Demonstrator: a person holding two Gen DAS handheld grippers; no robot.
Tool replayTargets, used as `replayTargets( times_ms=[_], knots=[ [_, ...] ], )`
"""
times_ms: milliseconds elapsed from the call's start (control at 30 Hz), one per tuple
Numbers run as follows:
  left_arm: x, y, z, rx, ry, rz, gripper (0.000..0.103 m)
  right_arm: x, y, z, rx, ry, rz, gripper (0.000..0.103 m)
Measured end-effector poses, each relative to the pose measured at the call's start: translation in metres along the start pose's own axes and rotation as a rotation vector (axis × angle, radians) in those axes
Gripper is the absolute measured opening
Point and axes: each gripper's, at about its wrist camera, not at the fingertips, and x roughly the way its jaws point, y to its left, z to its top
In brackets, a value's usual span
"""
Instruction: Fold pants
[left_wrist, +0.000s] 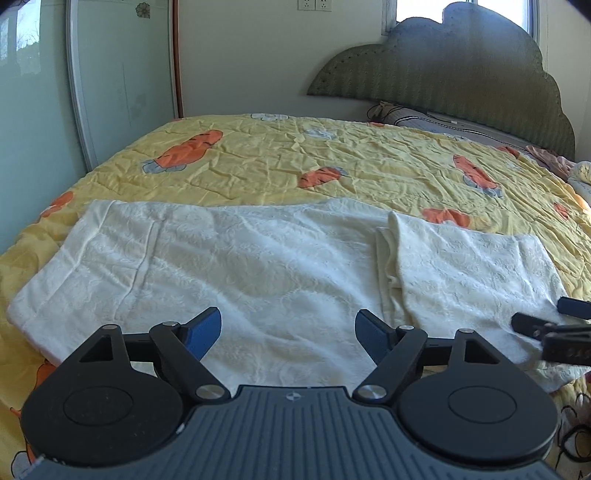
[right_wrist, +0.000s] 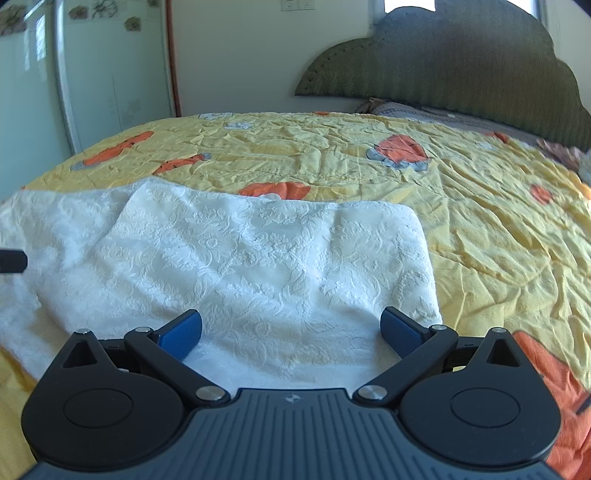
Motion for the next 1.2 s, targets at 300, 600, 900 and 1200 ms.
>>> replayTargets(
  times_ms=[300, 600, 900, 1200],
  knots=[
    [0.002, 0.033, -0.001, -0.038, -0.001, 0.07, 0.083, -0.078, 0.106, 0.024, -0.294, -0.253, 0.111, 0.103],
    [-0.005, 0.069, -0.003, -0.052, -0.002, 0.179, 0.083, -0.056, 0.227, -0.004, -0.687, -0.289, 0.134, 0.103],
    [-0.009, 0.102, -0.004, -0.091, -0.005, 0.242, 0.083, -0.044, 0.261, -0.012, -0.745, -0.277, 0.222, 0.103],
    [-0.023, 0.218, -0.002, -0.472, 0.087, 0.216, 0.084, -0.036, 0.328, -0.04, -1.008, -0.348, 0.309, 0.079]
  ],
)
